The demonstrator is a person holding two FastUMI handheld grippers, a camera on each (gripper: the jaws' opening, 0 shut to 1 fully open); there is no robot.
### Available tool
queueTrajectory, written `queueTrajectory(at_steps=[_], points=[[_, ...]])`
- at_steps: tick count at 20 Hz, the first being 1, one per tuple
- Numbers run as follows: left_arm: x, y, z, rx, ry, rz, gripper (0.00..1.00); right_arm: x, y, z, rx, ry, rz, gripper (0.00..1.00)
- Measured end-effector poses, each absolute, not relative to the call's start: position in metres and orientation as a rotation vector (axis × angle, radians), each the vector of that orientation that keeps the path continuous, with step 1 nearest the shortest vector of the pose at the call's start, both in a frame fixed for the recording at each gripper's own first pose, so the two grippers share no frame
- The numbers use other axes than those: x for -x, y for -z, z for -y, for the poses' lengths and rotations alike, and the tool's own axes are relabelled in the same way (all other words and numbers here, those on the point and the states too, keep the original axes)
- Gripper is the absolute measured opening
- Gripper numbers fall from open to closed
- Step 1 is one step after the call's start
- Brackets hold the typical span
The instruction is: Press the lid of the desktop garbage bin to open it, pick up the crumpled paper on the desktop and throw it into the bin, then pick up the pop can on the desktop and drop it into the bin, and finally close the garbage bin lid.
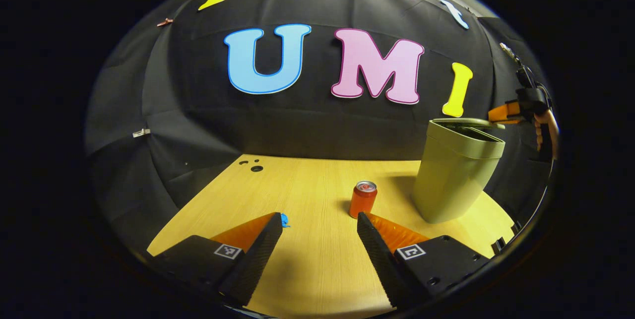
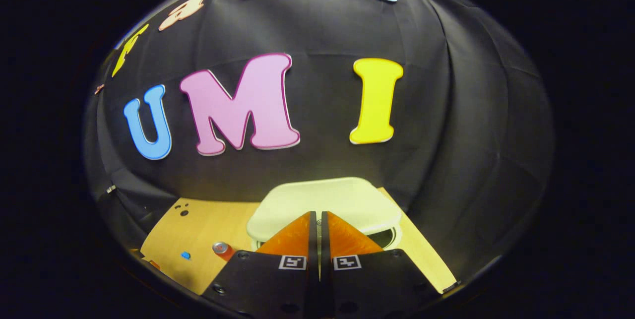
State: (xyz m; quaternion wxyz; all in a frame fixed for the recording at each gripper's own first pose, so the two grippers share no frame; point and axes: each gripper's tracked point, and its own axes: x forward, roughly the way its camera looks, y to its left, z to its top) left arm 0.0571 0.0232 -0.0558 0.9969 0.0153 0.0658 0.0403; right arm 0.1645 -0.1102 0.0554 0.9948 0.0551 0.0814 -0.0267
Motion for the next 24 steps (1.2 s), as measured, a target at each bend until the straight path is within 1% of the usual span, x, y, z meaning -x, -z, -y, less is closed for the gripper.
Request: queueTrajectory(at_steps=[3,4,5,8,12,16,17,19,20,21,22,23,24], points=[[-0.052,0.058,-0.028,-0.013,-0.08,-0.129,0.98,-0.153,-0.075,0.108,-0.115,0.058,-0.117,0.05],[-0.051,0.058,-0.032,-0.016,-0.091,-0.129,0.98,-0.15,-0.074,0.106,-0.121,0.052,-0.127,0.02],[-0.048,0.059,-0.036,-0.024,-0.099,-0.129,0.98,-0.144,-0.073,0.102,-0.137,0.047,-0.132,0.05],[-0.044,0.054,-0.039,-0.049,-0.081,-0.11,0.98,-0.126,-0.083,0.099,-0.139,0.063,-0.088,0.05],[-0.04,0.051,-0.05,-0.06,-0.053,-0.083,0.97,-0.101,-0.081,0.083,-0.105,0.044,-0.071,0.05],[-0.049,0.047,-0.072,-0.063,-0.061,-0.064,0.97,-0.078,-0.083,0.069,-0.101,0.047,-0.039,0.07],[-0.056,0.049,-0.079,-0.047,-0.063,-0.07,0.97,-0.073,-0.083,0.065,-0.097,0.048,-0.036,0.11],[-0.067,0.051,-0.089,-0.011,-0.066,-0.084,0.98,-0.065,-0.079,0.059,-0.075,0.042,-0.037,0.36],[-0.075,0.053,-0.095,0.003,-0.073,-0.092,0.98,-0.061,-0.075,0.055,-0.067,0.031,-0.045,0.58],[-0.082,0.057,-0.1,0.024,-0.079,-0.103,0.97,-0.059,-0.069,0.052,-0.069,0.027,-0.059,0.63],[-0.09,0.06,-0.104,0.051,-0.08,-0.115,0.98,-0.056,-0.065,0.049,-0.068,0.026,-0.064,0.78],[-0.097,0.066,-0.108,0.077,-0.083,-0.131,0.98,-0.051,-0.06,0.05,-0.058,0.035,-0.069,0.85],[-0.105,0.07,-0.113,0.092,-0.091,-0.149,0.98,-0.051,-0.053,0.05,-0.047,0.038,-0.078,1.0]])
